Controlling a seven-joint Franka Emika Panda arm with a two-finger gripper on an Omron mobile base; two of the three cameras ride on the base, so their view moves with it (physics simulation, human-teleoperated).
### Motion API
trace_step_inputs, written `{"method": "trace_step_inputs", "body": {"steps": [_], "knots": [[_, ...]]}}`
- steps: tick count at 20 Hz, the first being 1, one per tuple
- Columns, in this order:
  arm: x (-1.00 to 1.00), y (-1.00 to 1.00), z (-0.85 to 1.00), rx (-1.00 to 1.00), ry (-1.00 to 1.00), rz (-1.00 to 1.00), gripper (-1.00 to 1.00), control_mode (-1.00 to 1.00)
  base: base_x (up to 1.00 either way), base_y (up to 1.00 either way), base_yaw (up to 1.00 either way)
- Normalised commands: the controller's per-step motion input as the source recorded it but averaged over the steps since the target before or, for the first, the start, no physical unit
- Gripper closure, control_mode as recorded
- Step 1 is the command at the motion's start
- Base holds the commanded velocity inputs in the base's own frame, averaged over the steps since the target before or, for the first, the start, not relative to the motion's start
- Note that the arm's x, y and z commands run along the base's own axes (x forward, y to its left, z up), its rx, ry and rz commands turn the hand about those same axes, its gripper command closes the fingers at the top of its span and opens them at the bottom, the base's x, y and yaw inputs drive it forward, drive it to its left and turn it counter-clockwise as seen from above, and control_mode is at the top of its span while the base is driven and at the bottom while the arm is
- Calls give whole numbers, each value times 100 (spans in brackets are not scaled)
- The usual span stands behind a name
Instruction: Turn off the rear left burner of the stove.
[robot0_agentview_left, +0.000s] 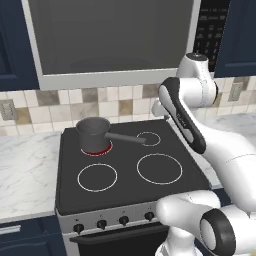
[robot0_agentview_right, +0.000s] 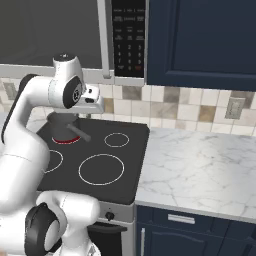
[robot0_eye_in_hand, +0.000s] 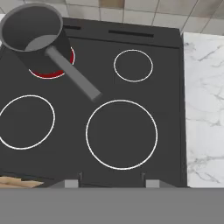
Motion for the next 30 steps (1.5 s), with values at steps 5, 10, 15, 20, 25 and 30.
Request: {"method": "trace_step_inputs", "body": {"steps": [5, 10, 15, 20, 25, 30], "knots": [[-37, 3, -3, -4, 0, 5, -100, -100, 0, 0, 0], [-90, 39, -31, -23, -11, 19, -100, -100, 0, 0, 0], [-84, 51, -34, -26, -15, 29, -100, -100, 0, 0, 0], [-62, 21, -24, -17, -14, 29, -100, -100, 0, 0, 0], [-47, 29, -23, -14, -5, 27, -100, -100, 0, 0, 0], [-38, 30, -19, -13, -1, 21, -100, -100, 0, 0, 0]]}}
